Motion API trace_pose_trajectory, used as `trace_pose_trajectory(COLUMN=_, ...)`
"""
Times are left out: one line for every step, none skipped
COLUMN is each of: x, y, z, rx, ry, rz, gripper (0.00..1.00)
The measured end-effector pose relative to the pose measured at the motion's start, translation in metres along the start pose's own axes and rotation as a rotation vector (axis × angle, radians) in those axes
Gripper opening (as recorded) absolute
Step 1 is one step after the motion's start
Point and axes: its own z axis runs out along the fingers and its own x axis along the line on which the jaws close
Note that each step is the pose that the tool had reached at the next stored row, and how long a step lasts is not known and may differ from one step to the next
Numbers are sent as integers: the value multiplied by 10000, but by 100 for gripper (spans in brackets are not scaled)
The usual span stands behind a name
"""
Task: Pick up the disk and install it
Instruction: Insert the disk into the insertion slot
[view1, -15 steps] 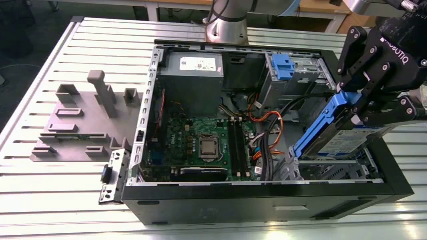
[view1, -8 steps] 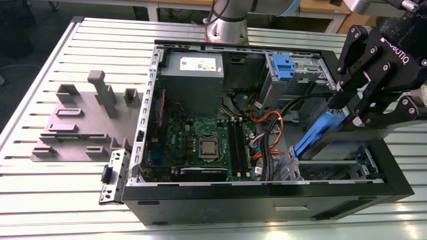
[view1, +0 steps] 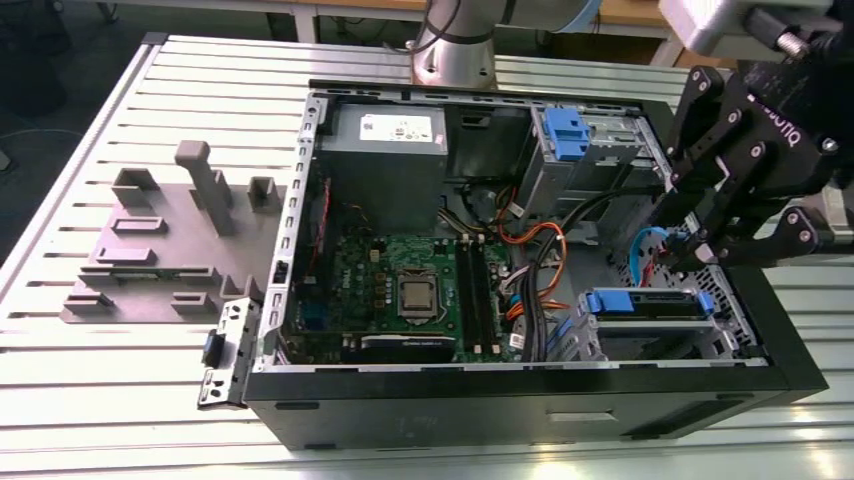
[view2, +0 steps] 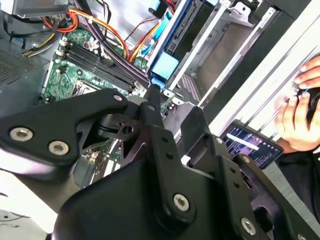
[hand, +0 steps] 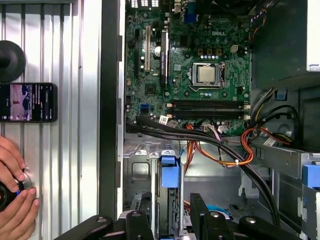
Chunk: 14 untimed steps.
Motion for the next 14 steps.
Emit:
trace_pose_trajectory(x=1, y=0, z=18, rx=0, ry=0, rz=0, gripper=44)
trace_pose_trajectory(x=2, y=0, z=37, rx=0, ry=0, rz=1, gripper=44)
trace_pose_trajectory(x=3, y=-1, z=56, rx=0, ry=-2, rz=0, gripper=44)
trace_pose_trajectory(x=4, y=-1, z=74, rx=0, ry=-1, rz=0, gripper=44)
trace_pose_trajectory(x=5, y=-1, z=92, rx=0, ry=-1, rz=0, gripper=44)
trace_pose_trajectory(x=6, y=-1, z=109, rx=0, ry=0, rz=0, gripper=44)
trace_pose_trajectory(x=7, y=-1, z=128, rx=0, ry=0, rz=0, gripper=44)
trace_pose_trajectory(x=8, y=-1, z=145, rx=0, ry=0, rz=0, gripper=44)
trace_pose_trajectory(x=9, y=-2, z=165, rx=0, ry=-1, rz=0, gripper=42)
trace_pose_trajectory(x=10, y=-2, z=183, rx=0, ry=-1, rz=0, gripper=36)
trace_pose_trajectory(x=11, y=-2, z=201, rx=0, ry=-2, rz=0, gripper=30)
trace_pose_trajectory(x=12, y=-2, z=219, rx=0, ry=-1, rz=0, gripper=30)
trace_pose_trajectory(x=13, y=-2, z=237, rx=0, ry=0, rz=0, gripper=24)
trace_pose_trajectory(x=14, y=-3, z=255, rx=0, ry=-1, rz=0, gripper=24)
